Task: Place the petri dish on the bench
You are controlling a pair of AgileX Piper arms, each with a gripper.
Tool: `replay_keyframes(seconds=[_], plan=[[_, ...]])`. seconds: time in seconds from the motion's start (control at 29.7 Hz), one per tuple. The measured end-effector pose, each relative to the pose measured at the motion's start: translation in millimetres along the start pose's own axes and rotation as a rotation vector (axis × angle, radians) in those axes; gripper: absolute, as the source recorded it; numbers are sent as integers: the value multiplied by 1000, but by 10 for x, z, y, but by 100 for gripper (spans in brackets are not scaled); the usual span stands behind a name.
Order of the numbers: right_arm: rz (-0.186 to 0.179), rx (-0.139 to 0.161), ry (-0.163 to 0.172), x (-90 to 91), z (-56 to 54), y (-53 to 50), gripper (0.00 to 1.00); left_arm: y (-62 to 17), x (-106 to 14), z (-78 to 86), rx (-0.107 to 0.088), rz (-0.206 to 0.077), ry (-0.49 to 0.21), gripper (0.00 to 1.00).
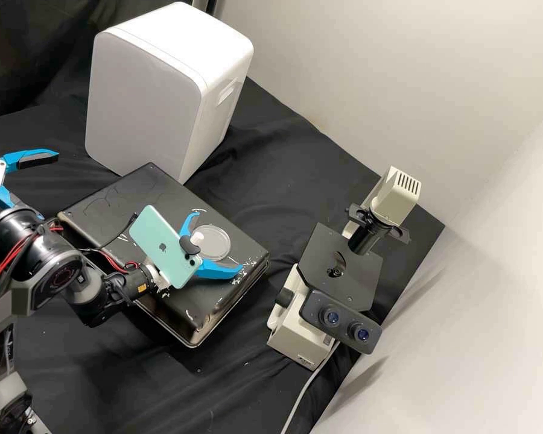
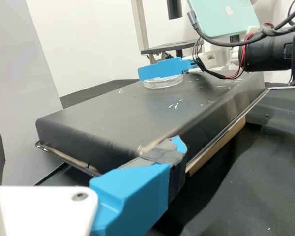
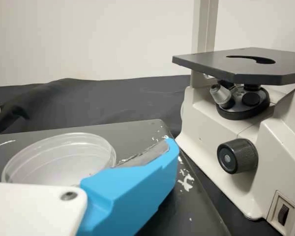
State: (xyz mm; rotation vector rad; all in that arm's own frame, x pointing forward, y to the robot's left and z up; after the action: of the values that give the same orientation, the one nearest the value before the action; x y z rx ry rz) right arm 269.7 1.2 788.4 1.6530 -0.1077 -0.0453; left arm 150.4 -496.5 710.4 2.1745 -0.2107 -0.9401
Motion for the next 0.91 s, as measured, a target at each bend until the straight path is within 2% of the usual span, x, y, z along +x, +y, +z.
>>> replay_keyframes(seconds=[0.17, 0.51, 0.64, 0.71, 0.81, 0.84, 0.91], plan=[[4, 21, 5, -36, -13, 20, 100, 8, -3, 1, 1, 4, 0, 100], [3, 21, 3, -46, -6, 17, 100, 43, -14, 16, 5, 24, -6, 100], [3, 21, 3, -46, -6, 17, 100, 111, -52, 23, 19, 64, -2, 100], [3, 21, 3, -46, -6, 17, 100, 151, -75, 17, 16, 90, 12, 100], [3, 21, 3, -46, -6, 17, 100, 201, -108, -2, 4, 124, 40, 100], [3, 21, 3, -46, -6, 17, 100, 217, -117, -7, -5, 133, 43, 100], [3, 21, 3, -46, -6, 17, 100, 246, -132, -12, -36, 152, 45, 100]])
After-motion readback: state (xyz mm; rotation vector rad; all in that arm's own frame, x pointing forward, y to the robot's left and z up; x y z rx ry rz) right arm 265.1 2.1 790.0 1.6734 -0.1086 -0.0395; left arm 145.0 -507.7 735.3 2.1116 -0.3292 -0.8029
